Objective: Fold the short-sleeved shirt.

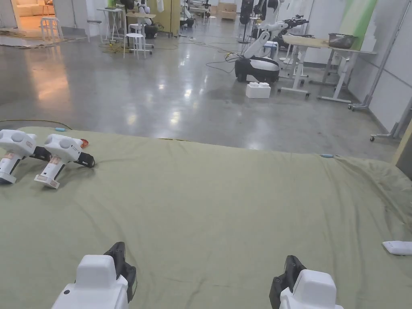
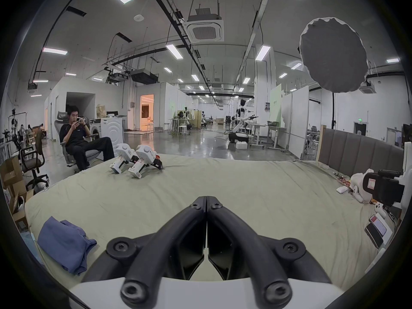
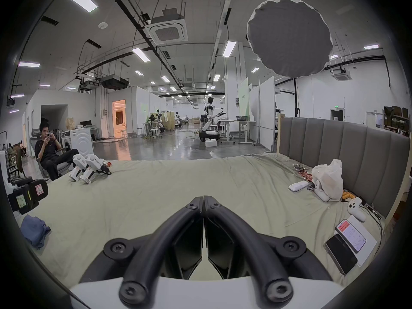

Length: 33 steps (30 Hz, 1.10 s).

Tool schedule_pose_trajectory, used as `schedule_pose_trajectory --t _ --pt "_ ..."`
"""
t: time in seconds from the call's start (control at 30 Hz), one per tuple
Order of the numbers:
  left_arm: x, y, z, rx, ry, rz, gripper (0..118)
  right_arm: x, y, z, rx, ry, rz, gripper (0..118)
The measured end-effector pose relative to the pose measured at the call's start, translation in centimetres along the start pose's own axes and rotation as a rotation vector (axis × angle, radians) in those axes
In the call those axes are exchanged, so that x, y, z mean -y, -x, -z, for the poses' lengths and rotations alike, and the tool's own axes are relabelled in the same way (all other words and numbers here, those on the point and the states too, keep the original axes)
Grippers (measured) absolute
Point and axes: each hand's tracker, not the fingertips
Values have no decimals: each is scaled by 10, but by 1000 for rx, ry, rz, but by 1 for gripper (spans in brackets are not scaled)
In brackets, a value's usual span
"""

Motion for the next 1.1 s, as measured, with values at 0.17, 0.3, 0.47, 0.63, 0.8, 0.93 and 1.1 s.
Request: schedule_pose_trajectory --t 0.17,0.3,0.47,0.63,0.8,0.93,1.1 --pt "-4 -3 -2 -1 -15 22 20 1 -1 1 20 3 -1 7" --pt "-5 -3 -2 5 -16 9 72 1 -4 2 28 9 10 99" --pt "-6 -3 -6 -24 -43 29 113 0 -6 -3 14 -26 7 106" --pt "-9 -2 -8 -18 -58 25 115 -1 -6 -4 17 -30 8 108" --pt "-8 -3 -12 -2 -92 55 116 -2 -9 -2 9 -22 30 108" --pt "-9 -3 -12 13 -105 59 116 -3 -9 0 6 -16 54 108" --pt "-12 -4 -7 -13 -79 44 116 -6 -7 5 91 19 92 108"
